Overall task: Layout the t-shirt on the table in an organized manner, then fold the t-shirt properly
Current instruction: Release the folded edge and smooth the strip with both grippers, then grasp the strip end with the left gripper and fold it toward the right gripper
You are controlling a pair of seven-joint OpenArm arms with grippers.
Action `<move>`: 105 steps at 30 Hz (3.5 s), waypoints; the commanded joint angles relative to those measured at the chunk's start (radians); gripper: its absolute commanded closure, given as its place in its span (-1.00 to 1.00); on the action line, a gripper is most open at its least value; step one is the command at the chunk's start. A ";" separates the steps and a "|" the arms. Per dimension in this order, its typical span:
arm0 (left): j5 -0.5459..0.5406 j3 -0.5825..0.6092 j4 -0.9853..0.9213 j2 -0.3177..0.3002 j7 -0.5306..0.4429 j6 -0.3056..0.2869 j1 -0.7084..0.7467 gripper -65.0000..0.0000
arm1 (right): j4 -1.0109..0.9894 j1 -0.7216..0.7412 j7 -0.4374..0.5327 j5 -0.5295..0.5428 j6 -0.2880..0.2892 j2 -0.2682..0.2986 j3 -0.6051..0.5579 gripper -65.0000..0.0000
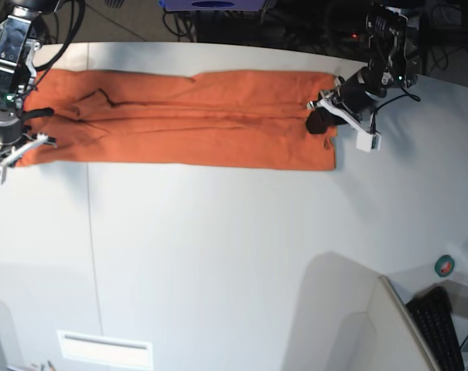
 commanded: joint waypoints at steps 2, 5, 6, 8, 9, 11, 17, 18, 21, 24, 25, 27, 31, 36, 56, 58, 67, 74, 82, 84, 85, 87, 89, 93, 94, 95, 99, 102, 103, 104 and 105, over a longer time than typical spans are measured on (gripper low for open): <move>0.030 -0.022 -0.030 -0.015 0.022 0.024 -0.019 1.00 | 0.018 0.005 0.023 0.001 -0.007 0.010 0.004 1.00; 0.033 -0.057 -0.052 -0.026 0.022 0.023 -0.044 1.00 | 0.018 0.005 0.023 0.001 -0.007 0.010 0.007 1.00; 0.030 -0.075 -0.050 -0.037 0.022 0.023 -0.045 1.00 | 0.018 -0.001 0.023 0.001 -0.007 0.010 0.007 1.00; 0.033 -0.100 -0.035 -0.052 0.022 0.023 -0.047 1.00 | 0.023 -0.008 0.023 0.001 -0.007 0.010 0.004 1.00; 0.033 -0.115 -0.014 -0.057 0.020 0.023 -0.039 1.00 | 0.023 -0.008 0.023 0.001 -0.007 0.010 0.004 1.00; 0.035 -0.135 0.035 -0.069 0.020 0.023 -0.027 1.00 | 0.021 -0.008 0.023 0.001 -0.007 0.010 0.004 1.00; 0.036 -0.180 0.281 -0.093 0.022 0.070 0.082 1.00 | 0.023 -0.009 0.023 0.001 -0.007 0.010 0.004 1.00; 0.036 -0.175 0.324 -0.093 0.023 0.092 0.099 1.00 | 0.023 -0.009 0.023 0.001 -0.007 0.010 0.004 1.00; 0.036 -0.126 0.451 -0.089 0.026 0.147 0.153 1.00 | 0.023 -0.009 0.023 0.001 -0.007 0.010 0.004 1.00; 0.036 -0.035 0.543 -0.087 0.026 0.184 0.191 1.00 | 0.023 -0.008 0.023 0.001 -0.007 0.010 0.004 1.00; 0.036 -0.005 0.562 -0.086 0.026 0.211 0.197 1.00 | 0.023 -0.008 0.023 0.001 -0.007 0.010 0.004 1.00; 0.036 0.081 0.582 -0.086 0.026 0.279 0.197 1.00 | 0.023 -0.008 0.023 0.001 -0.007 0.010 0.004 1.00; 0.036 0.210 0.585 -0.086 0.025 0.328 0.165 1.00 | 0.023 -0.008 0.023 0.001 -0.007 0.010 0.004 1.00; 0.035 0.367 0.580 -0.084 0.025 0.420 0.091 1.00 | 0.023 -0.008 0.023 0.001 -0.007 0.010 0.004 1.00; 0.035 0.542 0.399 0.045 0.023 0.452 -0.093 1.00 | 0.023 -0.009 0.023 0.001 -0.007 0.010 0.005 1.00; 0.035 0.546 0.385 0.045 0.023 0.452 -0.105 1.00 | 0.023 -0.009 0.023 0.001 -0.007 0.010 0.005 1.00; 0.035 0.549 0.348 0.069 0.023 0.452 -0.125 1.00 | 0.021 -0.006 0.023 0.001 -0.007 0.009 0.004 1.00; 0.035 0.549 0.358 0.072 0.023 0.454 -0.127 1.00 | 0.021 -0.004 0.023 0.001 -0.007 0.009 0.004 1.00; 0.035 0.549 0.365 0.072 0.022 0.454 -0.127 1.00 | 0.021 -0.001 0.023 0.001 -0.007 0.009 0.004 1.00; 0.035 0.551 0.393 0.072 0.022 0.463 -0.124 1.00 | 0.021 -0.001 0.023 0.001 -0.007 0.009 0.004 1.00; 0.035 0.551 0.408 0.072 0.022 0.491 -0.119 1.00 | 0.021 -0.001 0.023 0.001 -0.007 0.009 0.004 1.00; 0.035 0.569 0.428 0.071 0.023 0.548 -0.120 1.00 | 0.021 -0.001 0.023 0.001 -0.007 0.009 0.004 1.00; 0.035 0.609 0.425 0.063 0.023 0.572 -0.134 1.00 | 0.021 -0.001 0.023 0.001 -0.007 0.009 0.004 1.00; 0.030 0.669 0.368 0.068 0.023 0.574 -0.170 1.00 | 0.021 0.000 0.023 0.001 -0.007 0.009 0.004 1.00; 0.032 0.678 0.365 0.069 0.023 0.574 -0.170 1.00 | 0.021 0.000 0.023 0.001 -0.007 0.009 0.004 1.00; 0.033 0.687 0.364 0.069 0.023 0.574 -0.170 1.00 | 0.021 0.000 0.023 0.001 -0.007 0.009 0.004 1.00; 0.032 0.690 0.365 0.069 0.023 0.574 -0.170 1.00 | 0.020 0.000 0.023 0.001 -0.007 0.009 0.005 1.00; 0.032 0.690 0.365 0.069 0.023 0.574 -0.170 1.00 | 0.020 0.000 0.023 0.001 -0.007 0.009 0.007 1.00; 0.030 0.690 0.365 0.069 0.023 0.574 -0.170 1.00 | 0.020 0.000 0.023 0.001 -0.007 0.009 0.007 1.00; 0.032 0.690 0.365 0.069 0.025 0.574 -0.170 1.00 | 0.020 0.000 0.023 0.001 -0.007 0.009 0.005 1.00; 0.030 0.690 0.365 0.069 0.025 0.574 -0.170 1.00 | 0.020 0.000 0.023 0.001 -0.007 0.009 0.005 1.00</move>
